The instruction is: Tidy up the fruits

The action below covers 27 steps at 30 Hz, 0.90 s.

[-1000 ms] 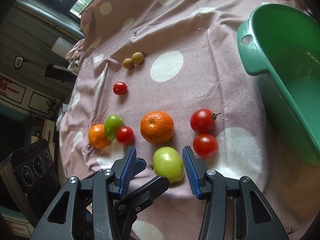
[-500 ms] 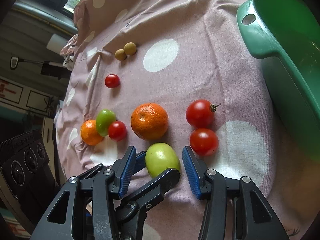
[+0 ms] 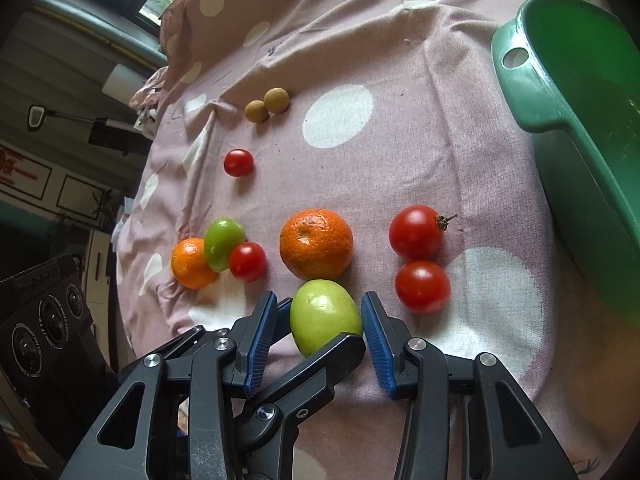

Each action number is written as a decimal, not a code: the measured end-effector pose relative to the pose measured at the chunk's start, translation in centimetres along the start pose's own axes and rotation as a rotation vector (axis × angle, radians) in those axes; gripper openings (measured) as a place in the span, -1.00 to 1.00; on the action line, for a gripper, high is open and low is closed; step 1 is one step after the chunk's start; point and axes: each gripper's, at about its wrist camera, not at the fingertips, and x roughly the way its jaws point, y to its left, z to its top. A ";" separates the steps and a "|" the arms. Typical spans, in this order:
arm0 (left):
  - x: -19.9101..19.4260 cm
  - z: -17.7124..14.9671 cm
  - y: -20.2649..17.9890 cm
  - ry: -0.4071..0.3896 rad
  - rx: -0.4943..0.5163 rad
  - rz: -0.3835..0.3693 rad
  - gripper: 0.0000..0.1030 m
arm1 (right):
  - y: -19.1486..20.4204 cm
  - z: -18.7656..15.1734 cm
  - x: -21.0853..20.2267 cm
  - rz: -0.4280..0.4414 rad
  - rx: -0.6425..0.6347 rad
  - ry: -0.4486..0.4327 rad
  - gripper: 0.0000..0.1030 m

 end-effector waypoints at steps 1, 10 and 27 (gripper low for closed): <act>-0.2 0.1 -0.1 -0.011 0.005 0.000 -0.18 | 0.1 0.0 -0.3 0.004 -0.004 -0.008 -0.09; -2.3 0.8 -2.0 -0.098 0.061 0.024 -0.18 | 1.3 0.2 -2.7 0.048 -0.038 -0.083 -0.09; -3.3 2.9 -7.7 -0.189 0.198 0.015 -0.22 | 0.0 0.6 -8.3 0.070 -0.036 -0.256 -0.11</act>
